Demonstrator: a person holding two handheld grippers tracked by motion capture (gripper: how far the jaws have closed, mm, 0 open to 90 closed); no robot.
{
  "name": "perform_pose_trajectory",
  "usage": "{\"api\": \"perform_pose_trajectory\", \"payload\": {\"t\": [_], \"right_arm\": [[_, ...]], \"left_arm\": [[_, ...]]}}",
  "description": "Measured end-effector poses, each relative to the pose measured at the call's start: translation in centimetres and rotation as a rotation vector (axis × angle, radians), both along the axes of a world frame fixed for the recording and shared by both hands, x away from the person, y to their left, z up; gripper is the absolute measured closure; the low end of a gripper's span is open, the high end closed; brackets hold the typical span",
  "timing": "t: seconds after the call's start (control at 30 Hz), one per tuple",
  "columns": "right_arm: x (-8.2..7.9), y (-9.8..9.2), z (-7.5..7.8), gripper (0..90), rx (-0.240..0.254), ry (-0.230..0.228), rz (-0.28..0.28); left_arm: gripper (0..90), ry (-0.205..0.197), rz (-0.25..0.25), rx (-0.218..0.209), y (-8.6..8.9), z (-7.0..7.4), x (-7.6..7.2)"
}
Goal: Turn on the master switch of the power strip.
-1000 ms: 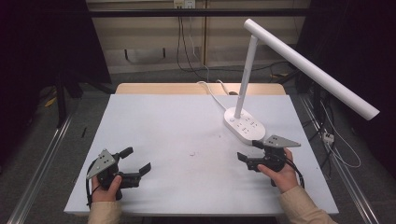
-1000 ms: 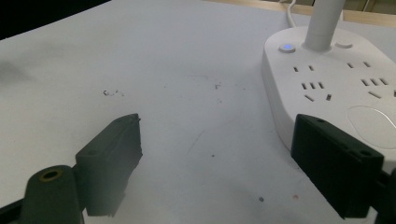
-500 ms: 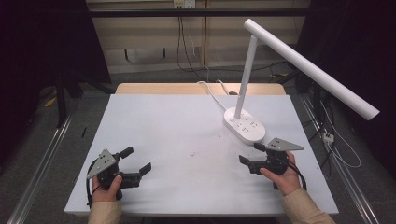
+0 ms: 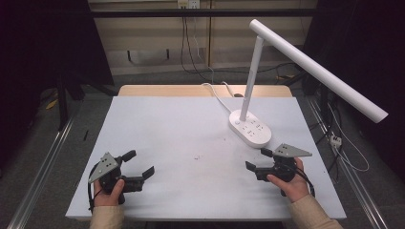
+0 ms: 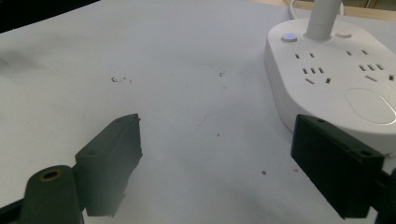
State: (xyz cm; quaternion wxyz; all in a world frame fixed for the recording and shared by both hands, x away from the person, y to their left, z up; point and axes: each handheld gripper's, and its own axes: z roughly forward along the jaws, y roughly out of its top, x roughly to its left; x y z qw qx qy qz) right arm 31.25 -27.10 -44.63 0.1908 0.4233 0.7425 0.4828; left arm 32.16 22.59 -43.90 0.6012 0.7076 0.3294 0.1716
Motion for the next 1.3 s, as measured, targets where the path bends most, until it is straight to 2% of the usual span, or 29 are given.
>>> {"api": "perform_pose_trajectory", "payload": {"t": [1.3], "right_arm": [[-2.0, -1.3, -0.1, 16.2, 0.003, -0.004, 0.0]], "left_arm": [[3.3, -0.001, -0.001, 0.003, 0.0, 0.0, -0.1]]}}
